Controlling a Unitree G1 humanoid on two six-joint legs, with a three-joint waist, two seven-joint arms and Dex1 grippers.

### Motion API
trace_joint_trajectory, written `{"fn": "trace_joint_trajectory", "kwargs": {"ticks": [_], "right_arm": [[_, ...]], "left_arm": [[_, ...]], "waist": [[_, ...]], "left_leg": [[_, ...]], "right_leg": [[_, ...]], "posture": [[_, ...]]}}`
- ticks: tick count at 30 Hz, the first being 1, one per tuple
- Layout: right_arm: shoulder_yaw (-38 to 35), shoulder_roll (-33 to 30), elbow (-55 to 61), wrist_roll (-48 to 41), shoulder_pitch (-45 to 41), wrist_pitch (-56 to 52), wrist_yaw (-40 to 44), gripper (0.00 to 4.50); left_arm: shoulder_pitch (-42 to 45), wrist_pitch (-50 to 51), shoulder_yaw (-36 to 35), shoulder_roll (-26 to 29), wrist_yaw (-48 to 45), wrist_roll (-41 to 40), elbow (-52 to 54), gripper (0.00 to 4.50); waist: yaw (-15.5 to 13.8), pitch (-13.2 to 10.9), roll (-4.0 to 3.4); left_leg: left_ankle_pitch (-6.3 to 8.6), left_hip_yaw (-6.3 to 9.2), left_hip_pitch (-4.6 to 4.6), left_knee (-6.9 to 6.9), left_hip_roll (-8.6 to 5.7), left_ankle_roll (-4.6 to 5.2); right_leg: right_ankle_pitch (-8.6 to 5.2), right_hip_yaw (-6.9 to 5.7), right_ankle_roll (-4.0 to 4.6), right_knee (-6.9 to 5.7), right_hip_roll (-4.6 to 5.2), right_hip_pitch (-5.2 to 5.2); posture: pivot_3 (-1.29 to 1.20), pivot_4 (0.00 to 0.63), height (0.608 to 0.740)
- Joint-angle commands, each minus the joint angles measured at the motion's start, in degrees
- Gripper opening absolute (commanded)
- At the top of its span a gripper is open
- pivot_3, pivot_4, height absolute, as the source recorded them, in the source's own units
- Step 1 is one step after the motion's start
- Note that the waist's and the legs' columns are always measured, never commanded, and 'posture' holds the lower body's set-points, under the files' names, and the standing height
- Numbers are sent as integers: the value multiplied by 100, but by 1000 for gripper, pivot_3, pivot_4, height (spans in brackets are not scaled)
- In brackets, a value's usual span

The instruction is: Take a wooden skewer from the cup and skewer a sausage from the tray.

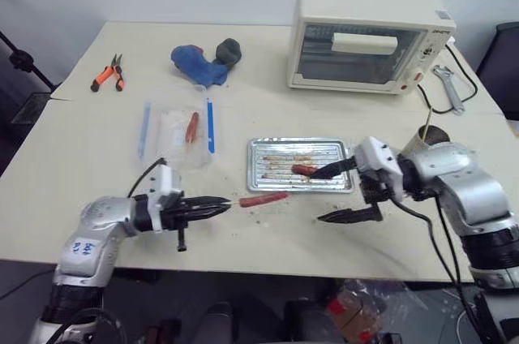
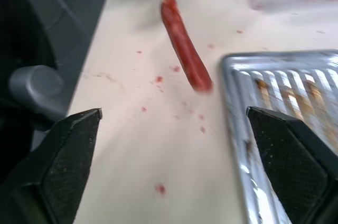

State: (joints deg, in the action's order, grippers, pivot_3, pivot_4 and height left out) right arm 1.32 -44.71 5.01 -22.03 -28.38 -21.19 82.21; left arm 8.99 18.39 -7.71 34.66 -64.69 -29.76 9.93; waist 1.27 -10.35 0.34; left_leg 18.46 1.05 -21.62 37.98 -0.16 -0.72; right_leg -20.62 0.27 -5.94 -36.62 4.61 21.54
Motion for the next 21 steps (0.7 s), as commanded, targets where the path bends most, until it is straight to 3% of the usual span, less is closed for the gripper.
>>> {"fn": "trace_joint_trajectory", "kwargs": {"ticks": [1, 6, 11, 19, 21], "right_arm": [[-869, 108, 576, -457, 803, 503, -354, 4453], [-2022, 1059, 1007, -1538, 1677, 633, -1342, 4453], [-2063, 1783, 1528, -1426, 2090, 1418, -2024, 4453], [-1389, 2230, 1731, -1053, 1982, 2024, -2532, 4453], [-1346, 2190, 1683, -1054, 1966, 2033, -2604, 4500]], "left_arm": [[-81, 1, -734, -257, 735, -512, 419, 0], [536, -525, -1520, -1376, 3059, -244, 408, 0], [1143, -528, -1504, -1966, 4703, 377, -183, 0], [1923, -470, -973, -2242, 5663, 1110, -1256, 0], [1990, -621, -955, -2266, 5693, 1138, -1340, 586]], "waist": [[-3, 0, 0], [-119, -3, 6], [-128, -2, 8], [-107, -2, 9], [-111, -2, 9]], "left_leg": [[0, 0, 0, -2, 1, 0], [-3, -4, 1, 12, 1, -2], [-6, -10, 11, 13, -5, -2], [-8, -16, 11, 10, -7, -6], [-8, -18, 11, 8, -6, -7]], "right_leg": [[0, 0, 0, 1, -1, 0], [6, 2, -12, -12, -6, -5], [9, 7, -17, -26, -8, -8], [9, 3, -17, -31, -13, -2], [9, 0, -17, -32, -14, 3]], "posture": [[0, 150, 740], [0, 150, 740], [0, 150, 740], [0, 150, 740], [0, 150, 740]]}}
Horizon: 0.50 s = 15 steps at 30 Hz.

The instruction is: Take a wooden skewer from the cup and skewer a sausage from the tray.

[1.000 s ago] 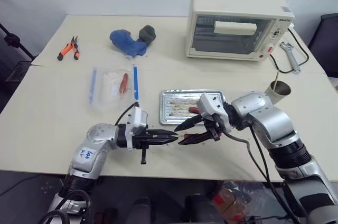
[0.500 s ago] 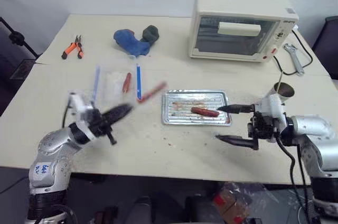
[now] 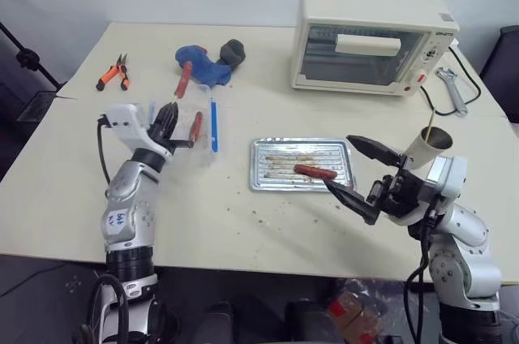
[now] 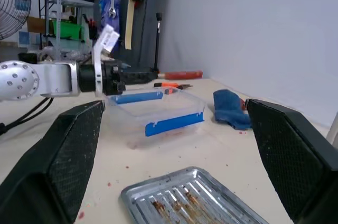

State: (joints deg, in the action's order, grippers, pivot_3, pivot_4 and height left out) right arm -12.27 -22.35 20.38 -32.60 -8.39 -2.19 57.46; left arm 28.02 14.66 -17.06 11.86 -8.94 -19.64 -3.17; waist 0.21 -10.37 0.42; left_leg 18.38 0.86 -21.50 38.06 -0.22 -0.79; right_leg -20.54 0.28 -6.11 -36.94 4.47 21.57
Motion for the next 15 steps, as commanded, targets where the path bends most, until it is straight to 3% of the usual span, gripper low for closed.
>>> {"fn": "trace_joint_trajectory", "kwargs": {"ticks": [1, 5, 9, 15], "right_arm": [[15, -75, 133, -3, -35, 137, -156, 4500], [-78, -285, 70, -67, 19, 60, -178, 4500], [-190, -604, 10, -179, 178, -43, -80, 4500], [-97, -1260, -433, -74, 861, 33, 750, 4500]], "left_arm": [[93, -271, 19, 37, 38, 107, -7, 797], [-77, -358, 1, 248, -384, -73, 310, 1908], [-594, -162, 58, 971, -1814, -672, 969, 3029], [-2084, -1298, 813, 3015, -4483, 15, 1315, 3029]], "waist": [[-12, 0, 0], [-15, 0, 0], [10, 0, 0], [5, 1, -3]], "left_leg": [[-1, 2, -1, -1, 2, -1], [-2, 4, -1, -1, 0, -3], [-3, 3, -1, -7, 4, -5], [-4, 1, 17, -26, 3, -8]], "right_leg": [[0, 1, 0, 1, 0, 1], [0, 2, 0, 5, 3, -1], [0, 6, 0, 3, 1, 0], [-7, 11, 14, 21, 6, -14]], "posture": [[0, 150, 740], [0, 150, 740], [0, 150, 740], [0, 150, 740]]}}
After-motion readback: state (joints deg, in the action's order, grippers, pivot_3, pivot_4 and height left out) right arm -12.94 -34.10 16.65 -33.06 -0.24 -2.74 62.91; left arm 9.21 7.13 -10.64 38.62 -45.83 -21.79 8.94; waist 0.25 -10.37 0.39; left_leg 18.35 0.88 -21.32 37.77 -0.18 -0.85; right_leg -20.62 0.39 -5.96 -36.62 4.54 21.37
